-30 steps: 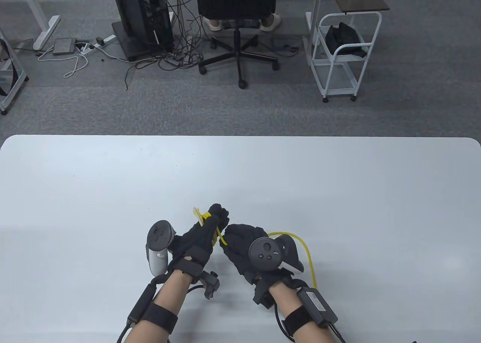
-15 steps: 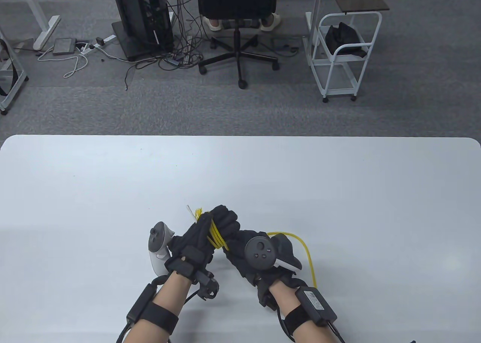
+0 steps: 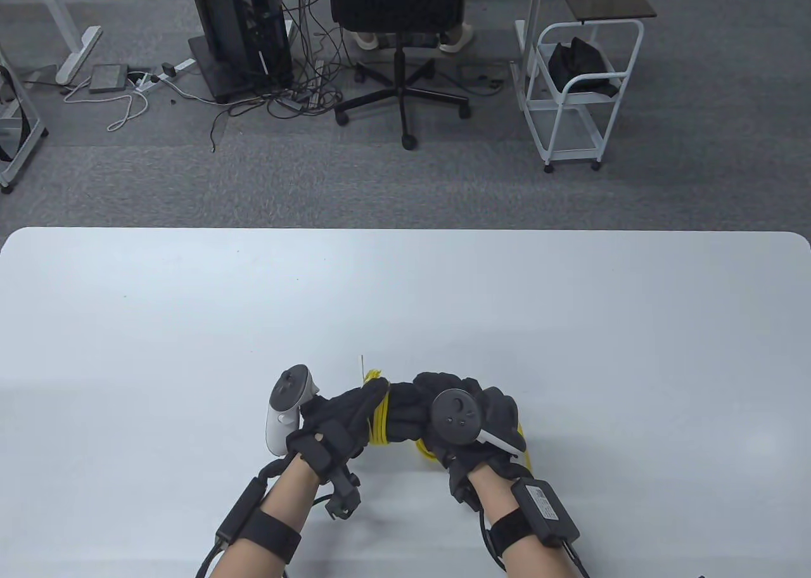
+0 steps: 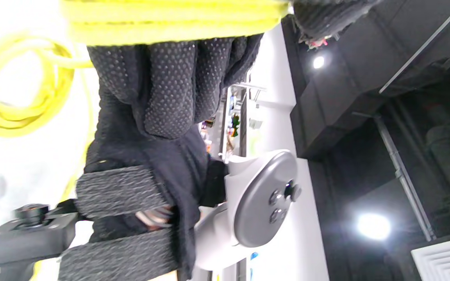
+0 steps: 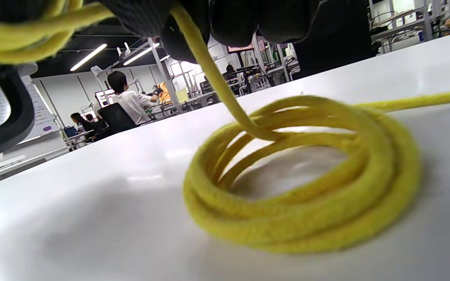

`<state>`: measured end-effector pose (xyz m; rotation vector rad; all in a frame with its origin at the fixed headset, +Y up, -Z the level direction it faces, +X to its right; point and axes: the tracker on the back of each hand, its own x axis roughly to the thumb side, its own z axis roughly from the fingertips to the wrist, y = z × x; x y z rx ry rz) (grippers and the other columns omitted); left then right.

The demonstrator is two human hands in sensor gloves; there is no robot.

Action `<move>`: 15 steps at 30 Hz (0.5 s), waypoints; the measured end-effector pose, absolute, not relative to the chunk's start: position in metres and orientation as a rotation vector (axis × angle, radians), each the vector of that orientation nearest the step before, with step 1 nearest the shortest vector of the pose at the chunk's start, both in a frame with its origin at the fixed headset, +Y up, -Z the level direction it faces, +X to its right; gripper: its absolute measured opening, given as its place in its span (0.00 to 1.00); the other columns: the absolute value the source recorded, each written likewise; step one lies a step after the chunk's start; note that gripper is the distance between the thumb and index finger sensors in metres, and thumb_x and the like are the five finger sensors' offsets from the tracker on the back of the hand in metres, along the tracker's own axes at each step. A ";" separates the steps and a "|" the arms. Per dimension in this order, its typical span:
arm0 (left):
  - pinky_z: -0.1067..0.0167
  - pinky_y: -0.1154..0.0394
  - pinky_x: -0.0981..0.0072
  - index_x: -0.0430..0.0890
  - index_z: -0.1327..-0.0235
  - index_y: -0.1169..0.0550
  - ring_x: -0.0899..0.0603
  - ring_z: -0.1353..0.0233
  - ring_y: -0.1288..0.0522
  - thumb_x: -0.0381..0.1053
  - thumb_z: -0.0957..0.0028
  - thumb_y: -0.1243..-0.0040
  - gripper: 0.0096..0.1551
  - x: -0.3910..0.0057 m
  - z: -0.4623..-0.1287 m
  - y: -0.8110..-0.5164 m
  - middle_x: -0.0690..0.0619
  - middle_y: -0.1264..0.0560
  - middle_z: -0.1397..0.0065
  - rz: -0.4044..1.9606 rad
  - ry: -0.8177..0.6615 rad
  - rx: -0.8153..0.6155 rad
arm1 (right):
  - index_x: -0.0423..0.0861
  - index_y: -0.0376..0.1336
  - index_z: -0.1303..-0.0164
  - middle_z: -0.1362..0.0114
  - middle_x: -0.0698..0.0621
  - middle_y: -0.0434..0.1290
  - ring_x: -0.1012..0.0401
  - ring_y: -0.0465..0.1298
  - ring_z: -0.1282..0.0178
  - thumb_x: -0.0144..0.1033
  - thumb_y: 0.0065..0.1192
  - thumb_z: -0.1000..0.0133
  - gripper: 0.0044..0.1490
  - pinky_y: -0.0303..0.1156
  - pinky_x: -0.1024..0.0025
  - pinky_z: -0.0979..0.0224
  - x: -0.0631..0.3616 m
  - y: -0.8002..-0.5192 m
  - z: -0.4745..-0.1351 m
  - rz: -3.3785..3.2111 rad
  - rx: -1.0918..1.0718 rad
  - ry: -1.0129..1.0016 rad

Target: Coil the rope

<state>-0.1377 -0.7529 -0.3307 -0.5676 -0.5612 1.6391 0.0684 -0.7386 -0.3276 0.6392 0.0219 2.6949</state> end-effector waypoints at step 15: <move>0.42 0.22 0.57 0.42 0.32 0.19 0.38 0.43 0.13 0.63 0.34 0.60 0.36 -0.136 -0.333 -0.757 0.38 0.15 0.36 1.377 -0.589 -0.712 | 0.44 0.63 0.32 0.19 0.39 0.59 0.36 0.61 0.22 0.45 0.58 0.37 0.27 0.50 0.23 0.27 0.075 -0.732 -0.329 2.719 0.601 -0.078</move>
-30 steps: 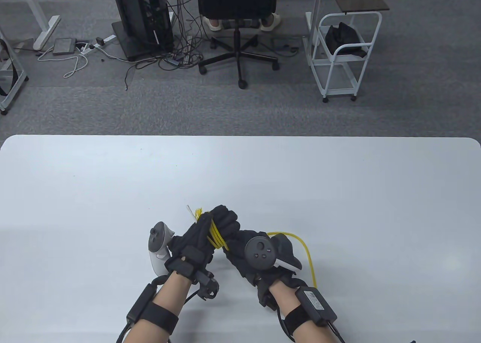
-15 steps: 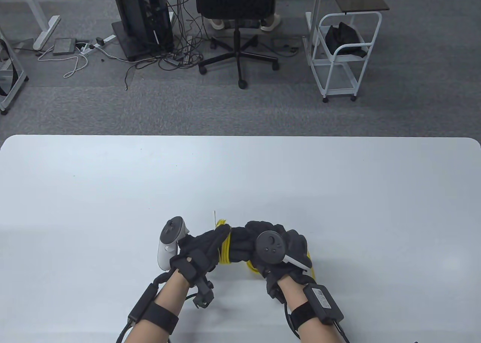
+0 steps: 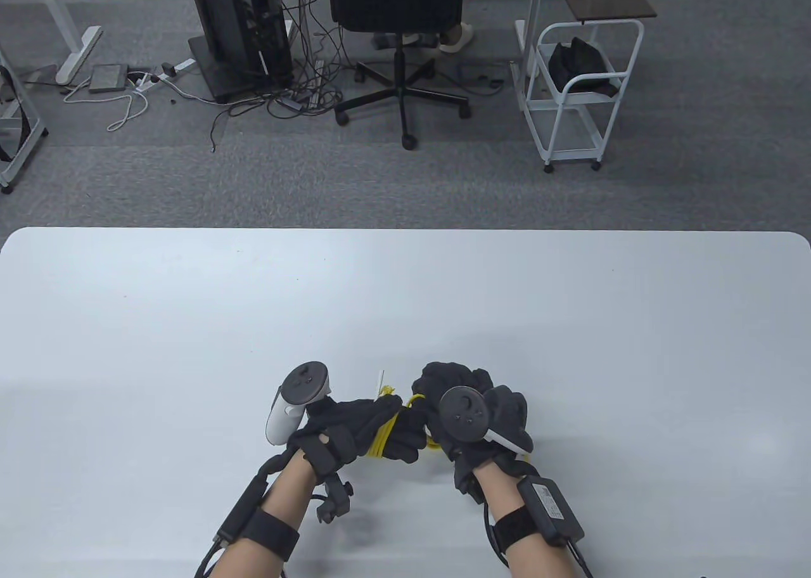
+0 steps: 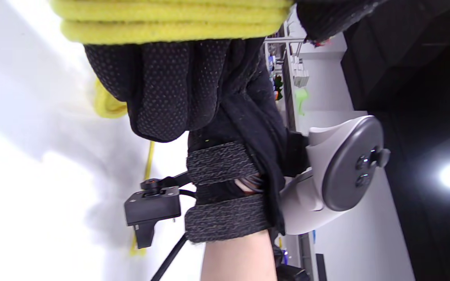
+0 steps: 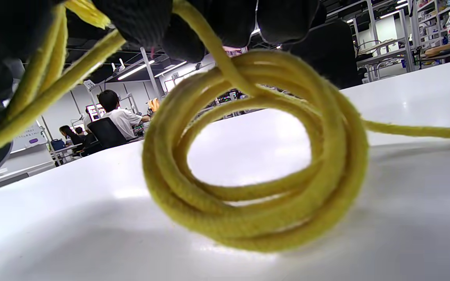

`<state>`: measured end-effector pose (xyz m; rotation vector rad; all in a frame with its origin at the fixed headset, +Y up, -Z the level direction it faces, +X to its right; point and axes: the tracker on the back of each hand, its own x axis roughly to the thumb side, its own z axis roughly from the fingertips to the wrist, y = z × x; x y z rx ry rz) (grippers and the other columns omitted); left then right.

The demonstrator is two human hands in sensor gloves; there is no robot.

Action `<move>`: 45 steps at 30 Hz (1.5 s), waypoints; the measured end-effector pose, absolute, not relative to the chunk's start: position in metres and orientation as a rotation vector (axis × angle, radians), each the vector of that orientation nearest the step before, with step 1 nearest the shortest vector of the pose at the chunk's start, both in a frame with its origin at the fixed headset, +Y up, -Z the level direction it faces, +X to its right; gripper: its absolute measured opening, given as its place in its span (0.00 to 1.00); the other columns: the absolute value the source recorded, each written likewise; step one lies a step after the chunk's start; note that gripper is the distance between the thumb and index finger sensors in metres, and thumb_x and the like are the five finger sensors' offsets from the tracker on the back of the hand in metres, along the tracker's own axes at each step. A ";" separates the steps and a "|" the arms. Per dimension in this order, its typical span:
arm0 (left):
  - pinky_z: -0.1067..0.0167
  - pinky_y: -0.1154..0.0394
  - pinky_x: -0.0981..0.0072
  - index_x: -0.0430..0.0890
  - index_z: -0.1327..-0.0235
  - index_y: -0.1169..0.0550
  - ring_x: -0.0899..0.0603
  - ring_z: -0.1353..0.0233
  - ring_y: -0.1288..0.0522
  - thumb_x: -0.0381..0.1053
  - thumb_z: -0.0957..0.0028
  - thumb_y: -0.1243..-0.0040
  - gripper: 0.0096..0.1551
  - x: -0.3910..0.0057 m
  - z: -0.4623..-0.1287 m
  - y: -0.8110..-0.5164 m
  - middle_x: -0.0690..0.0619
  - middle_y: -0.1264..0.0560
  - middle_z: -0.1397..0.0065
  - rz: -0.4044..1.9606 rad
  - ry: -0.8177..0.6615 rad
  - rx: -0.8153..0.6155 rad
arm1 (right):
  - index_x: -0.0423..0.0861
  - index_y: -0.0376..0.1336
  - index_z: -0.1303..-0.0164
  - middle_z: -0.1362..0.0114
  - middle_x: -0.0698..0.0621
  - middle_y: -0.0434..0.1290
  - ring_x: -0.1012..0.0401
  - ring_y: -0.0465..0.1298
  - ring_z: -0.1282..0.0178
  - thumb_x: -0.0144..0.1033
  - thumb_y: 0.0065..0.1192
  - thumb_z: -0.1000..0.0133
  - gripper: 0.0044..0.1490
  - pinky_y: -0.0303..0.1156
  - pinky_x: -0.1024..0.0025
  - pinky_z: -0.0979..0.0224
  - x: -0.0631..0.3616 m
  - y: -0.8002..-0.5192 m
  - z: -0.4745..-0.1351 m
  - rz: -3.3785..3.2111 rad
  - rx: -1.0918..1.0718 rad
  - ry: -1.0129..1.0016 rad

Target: Coil the rope

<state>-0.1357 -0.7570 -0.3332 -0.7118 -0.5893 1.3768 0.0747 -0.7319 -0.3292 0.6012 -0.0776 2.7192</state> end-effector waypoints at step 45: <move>0.23 0.36 0.56 0.48 0.18 0.36 0.38 0.20 0.30 0.63 0.34 0.63 0.35 -0.165 -0.332 -0.751 0.43 0.33 0.16 1.732 -0.370 -0.199 | 0.45 0.64 0.32 0.21 0.40 0.63 0.38 0.64 0.24 0.45 0.54 0.36 0.26 0.51 0.24 0.27 0.029 -0.729 -0.306 2.616 0.891 -0.060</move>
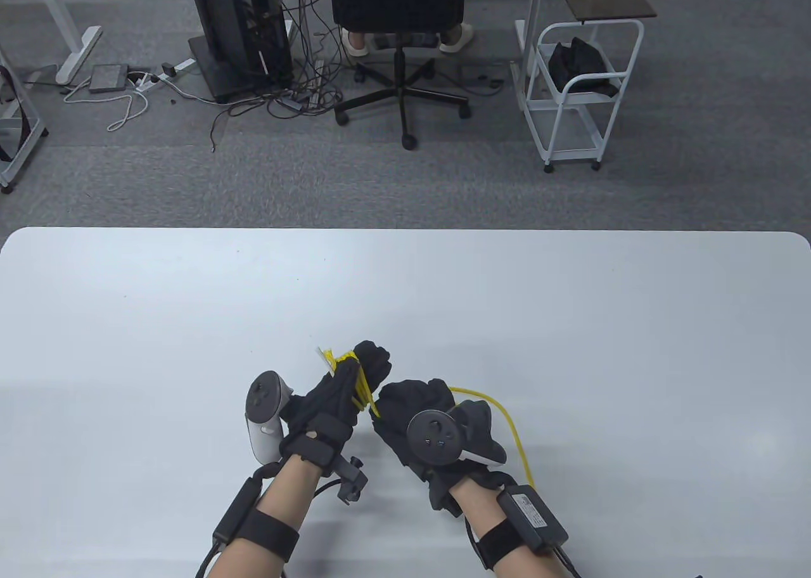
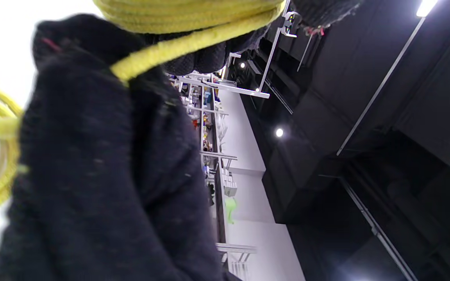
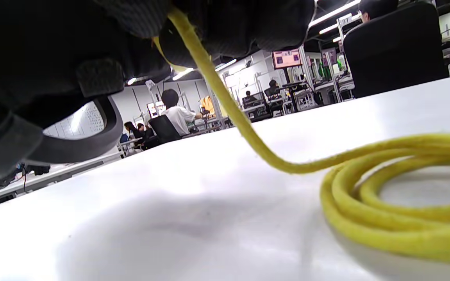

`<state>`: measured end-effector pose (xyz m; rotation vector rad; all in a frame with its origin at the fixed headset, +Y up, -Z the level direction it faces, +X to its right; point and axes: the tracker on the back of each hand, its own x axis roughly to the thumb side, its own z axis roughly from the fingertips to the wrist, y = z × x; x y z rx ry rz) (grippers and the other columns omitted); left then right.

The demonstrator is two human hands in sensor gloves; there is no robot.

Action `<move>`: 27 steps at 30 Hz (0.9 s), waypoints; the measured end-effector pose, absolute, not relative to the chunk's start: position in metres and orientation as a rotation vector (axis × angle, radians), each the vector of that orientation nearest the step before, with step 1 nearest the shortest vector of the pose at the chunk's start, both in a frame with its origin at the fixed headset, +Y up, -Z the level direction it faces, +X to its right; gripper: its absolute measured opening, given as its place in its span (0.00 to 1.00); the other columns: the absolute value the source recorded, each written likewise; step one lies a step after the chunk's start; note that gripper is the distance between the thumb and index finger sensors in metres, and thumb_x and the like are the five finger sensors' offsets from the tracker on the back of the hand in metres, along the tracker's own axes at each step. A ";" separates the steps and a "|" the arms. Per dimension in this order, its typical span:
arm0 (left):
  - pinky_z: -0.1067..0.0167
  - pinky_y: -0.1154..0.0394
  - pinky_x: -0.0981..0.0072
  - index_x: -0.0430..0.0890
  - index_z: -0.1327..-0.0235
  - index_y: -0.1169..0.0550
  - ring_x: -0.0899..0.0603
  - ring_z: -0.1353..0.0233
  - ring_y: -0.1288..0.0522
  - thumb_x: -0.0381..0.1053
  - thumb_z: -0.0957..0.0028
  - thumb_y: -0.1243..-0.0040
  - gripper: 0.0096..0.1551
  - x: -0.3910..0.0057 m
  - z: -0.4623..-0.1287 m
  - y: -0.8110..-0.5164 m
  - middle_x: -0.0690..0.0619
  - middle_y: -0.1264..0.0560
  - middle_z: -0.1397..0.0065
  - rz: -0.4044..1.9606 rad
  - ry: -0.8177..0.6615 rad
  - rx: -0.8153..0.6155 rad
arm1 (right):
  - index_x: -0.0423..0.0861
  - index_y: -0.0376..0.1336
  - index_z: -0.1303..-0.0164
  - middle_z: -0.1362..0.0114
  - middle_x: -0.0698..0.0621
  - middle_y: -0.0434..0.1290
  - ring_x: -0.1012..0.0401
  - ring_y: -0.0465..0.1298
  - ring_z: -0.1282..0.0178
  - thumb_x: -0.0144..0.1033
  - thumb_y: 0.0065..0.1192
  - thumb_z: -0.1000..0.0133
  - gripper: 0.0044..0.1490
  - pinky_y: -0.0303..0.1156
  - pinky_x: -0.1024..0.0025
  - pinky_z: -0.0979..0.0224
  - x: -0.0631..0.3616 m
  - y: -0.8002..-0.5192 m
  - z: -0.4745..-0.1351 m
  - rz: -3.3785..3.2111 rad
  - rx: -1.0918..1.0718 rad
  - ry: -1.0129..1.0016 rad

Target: Coil the rope

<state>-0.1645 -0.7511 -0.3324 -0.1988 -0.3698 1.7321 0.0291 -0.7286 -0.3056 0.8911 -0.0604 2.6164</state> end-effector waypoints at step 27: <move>0.42 0.21 0.59 0.43 0.33 0.20 0.40 0.44 0.12 0.63 0.35 0.60 0.35 -0.138 -0.332 -0.752 0.41 0.14 0.38 1.678 -0.566 -0.531 | 0.46 0.63 0.31 0.20 0.40 0.61 0.37 0.63 0.23 0.44 0.54 0.36 0.26 0.50 0.24 0.27 0.063 -0.730 -0.324 2.748 0.692 -0.048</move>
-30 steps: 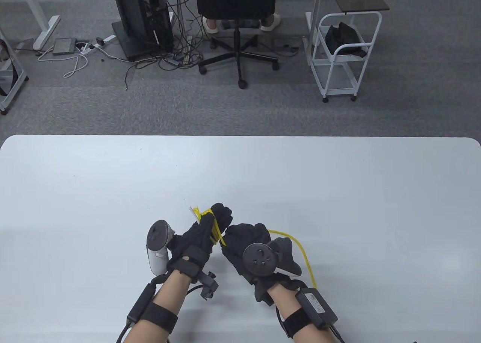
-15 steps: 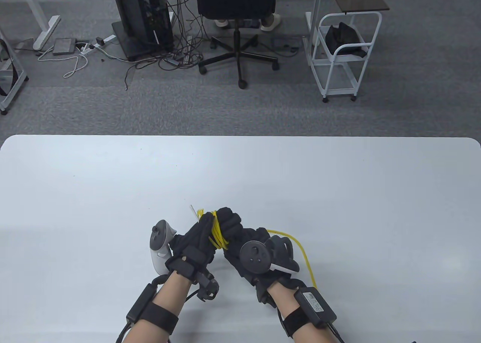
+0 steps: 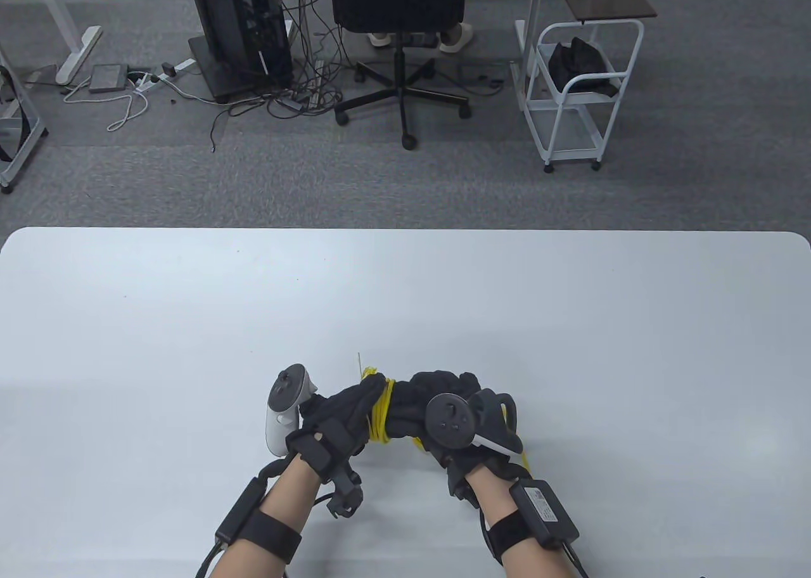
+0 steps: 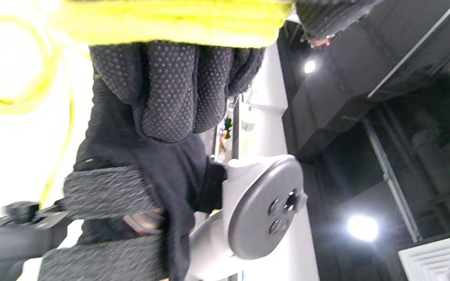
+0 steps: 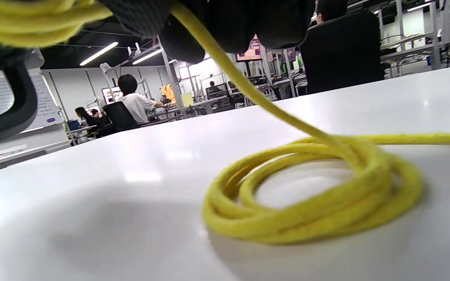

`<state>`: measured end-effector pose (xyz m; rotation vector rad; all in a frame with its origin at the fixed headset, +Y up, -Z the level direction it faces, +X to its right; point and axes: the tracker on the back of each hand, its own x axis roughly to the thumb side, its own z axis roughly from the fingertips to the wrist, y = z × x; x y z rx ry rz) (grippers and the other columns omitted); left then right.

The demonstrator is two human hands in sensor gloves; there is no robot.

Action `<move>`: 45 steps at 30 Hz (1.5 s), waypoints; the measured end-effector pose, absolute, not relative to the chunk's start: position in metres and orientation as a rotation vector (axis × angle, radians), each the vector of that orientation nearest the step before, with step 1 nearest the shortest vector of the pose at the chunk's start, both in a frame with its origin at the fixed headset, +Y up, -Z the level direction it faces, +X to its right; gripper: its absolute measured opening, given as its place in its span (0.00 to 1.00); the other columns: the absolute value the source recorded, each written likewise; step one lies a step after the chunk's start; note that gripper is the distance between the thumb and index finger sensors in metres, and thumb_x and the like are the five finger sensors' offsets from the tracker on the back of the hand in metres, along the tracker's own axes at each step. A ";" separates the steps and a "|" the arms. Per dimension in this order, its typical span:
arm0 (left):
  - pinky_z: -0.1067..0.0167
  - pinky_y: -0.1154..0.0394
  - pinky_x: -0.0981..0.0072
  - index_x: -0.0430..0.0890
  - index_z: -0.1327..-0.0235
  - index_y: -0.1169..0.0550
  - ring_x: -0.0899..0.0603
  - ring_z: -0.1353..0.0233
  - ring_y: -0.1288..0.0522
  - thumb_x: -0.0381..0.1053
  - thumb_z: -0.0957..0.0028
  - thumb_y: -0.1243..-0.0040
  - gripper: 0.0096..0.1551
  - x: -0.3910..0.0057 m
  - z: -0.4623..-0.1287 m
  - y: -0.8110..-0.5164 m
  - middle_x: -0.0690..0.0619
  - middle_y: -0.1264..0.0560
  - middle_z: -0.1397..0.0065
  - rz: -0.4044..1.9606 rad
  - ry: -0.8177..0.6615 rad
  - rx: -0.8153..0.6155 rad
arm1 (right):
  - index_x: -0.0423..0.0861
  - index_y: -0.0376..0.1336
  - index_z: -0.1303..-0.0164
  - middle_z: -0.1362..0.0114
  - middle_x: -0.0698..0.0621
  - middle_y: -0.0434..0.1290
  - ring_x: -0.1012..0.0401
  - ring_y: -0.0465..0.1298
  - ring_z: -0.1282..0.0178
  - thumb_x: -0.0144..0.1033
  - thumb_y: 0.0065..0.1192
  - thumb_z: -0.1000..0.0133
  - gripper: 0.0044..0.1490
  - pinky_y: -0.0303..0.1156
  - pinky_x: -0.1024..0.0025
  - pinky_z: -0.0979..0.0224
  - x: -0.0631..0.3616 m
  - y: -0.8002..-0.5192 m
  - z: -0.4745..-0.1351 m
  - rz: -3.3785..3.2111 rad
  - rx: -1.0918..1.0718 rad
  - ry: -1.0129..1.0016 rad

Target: Coil the rope

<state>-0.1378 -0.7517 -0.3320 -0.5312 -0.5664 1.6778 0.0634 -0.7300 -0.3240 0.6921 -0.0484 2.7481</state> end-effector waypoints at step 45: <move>0.25 0.35 0.55 0.45 0.20 0.34 0.36 0.21 0.29 0.60 0.34 0.62 0.34 -0.161 -0.330 -0.750 0.41 0.32 0.17 1.702 -0.336 -0.194 | 0.45 0.63 0.30 0.21 0.39 0.61 0.38 0.65 0.25 0.43 0.53 0.36 0.26 0.53 0.27 0.27 0.041 -0.717 -0.304 2.606 0.773 -0.225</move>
